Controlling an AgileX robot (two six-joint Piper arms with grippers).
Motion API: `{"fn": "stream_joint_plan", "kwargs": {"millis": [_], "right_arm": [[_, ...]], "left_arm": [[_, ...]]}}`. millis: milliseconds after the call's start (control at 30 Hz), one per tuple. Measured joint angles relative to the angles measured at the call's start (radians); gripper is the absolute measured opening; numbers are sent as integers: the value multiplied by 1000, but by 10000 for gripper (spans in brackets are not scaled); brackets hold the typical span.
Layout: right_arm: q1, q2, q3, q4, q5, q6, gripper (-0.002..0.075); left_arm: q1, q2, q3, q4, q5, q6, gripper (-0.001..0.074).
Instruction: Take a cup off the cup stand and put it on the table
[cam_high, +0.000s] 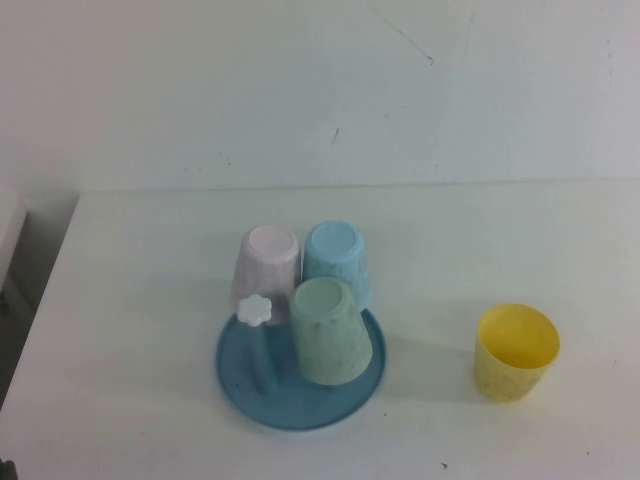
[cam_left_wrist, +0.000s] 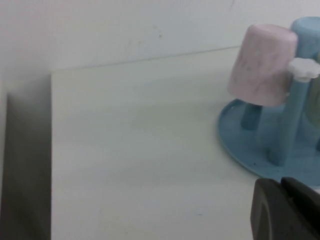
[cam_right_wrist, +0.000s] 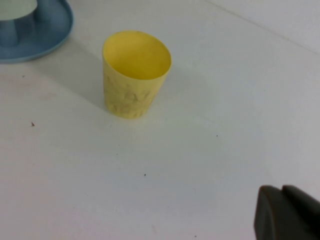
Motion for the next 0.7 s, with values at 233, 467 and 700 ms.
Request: {"fn": "stream_joint_plan", "kwargs": {"millis": [233,467,700], "right_arm": [[0,0,0,0,0,0,-1],[0,-1,0,0,0,0,-1],[0,-2,0,0,0,0,-1]], "left_arm": [[146,-53,153,-41,-81,0,-2],[169,-55,209,-69,-155,15,-2],[207,-55,209,-95,-159,23,-2]]}}
